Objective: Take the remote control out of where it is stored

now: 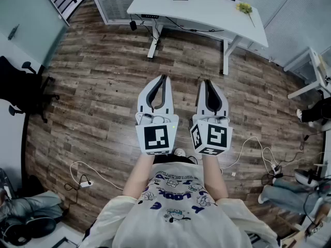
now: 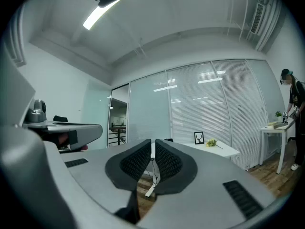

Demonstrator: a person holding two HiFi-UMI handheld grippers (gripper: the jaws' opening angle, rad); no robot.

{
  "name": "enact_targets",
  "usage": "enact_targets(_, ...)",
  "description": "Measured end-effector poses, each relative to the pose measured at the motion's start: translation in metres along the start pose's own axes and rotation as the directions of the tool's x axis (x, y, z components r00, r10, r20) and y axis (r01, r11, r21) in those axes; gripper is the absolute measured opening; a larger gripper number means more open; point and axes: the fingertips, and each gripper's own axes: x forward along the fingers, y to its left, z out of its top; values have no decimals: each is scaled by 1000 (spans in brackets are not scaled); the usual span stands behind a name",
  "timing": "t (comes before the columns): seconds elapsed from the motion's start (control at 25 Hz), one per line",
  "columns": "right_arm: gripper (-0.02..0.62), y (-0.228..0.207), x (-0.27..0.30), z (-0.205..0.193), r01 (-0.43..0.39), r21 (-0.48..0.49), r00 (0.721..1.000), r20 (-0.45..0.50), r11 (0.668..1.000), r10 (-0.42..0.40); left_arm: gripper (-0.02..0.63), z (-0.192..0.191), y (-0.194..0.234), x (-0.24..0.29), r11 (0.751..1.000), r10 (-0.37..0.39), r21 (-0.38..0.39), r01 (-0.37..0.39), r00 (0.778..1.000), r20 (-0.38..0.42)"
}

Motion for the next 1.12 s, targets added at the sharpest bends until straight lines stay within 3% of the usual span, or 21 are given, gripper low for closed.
enact_targets(1.12, 49, 28, 20, -19, 33, 17, 999, -15, 999, -33, 20, -22, 37, 12, 999, -31, -26, 31, 999, 7)
